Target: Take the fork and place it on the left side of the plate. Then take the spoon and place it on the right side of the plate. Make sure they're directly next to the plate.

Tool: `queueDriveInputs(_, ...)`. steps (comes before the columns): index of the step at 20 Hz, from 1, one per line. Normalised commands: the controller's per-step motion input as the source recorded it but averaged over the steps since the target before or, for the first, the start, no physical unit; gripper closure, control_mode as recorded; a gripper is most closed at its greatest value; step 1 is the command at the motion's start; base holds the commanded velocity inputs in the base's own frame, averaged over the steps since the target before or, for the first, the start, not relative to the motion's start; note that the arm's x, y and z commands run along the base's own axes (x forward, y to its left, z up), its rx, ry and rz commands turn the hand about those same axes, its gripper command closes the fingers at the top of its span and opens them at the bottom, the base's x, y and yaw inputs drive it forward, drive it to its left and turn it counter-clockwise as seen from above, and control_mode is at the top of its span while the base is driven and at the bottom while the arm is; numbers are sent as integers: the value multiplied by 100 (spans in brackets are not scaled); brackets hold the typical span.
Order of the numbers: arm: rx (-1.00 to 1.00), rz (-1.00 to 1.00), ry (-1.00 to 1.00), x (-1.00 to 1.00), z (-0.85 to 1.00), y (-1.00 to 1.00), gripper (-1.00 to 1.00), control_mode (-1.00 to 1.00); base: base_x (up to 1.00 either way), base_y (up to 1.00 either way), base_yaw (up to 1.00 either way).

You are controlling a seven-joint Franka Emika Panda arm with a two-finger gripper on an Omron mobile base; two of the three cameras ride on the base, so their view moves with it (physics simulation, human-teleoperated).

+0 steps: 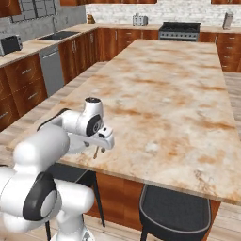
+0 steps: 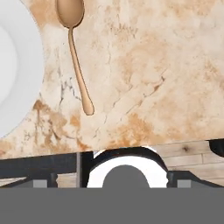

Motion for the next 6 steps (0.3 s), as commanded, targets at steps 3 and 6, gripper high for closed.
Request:
queueDriveInputs(3, -7, 0, -19, -76, 28, 0, -100, -100, 0, 0, 0)
queueDriveInputs(6, -6, 0, -16, -75, 26, 0, -100, -100, 0, 0, 0)
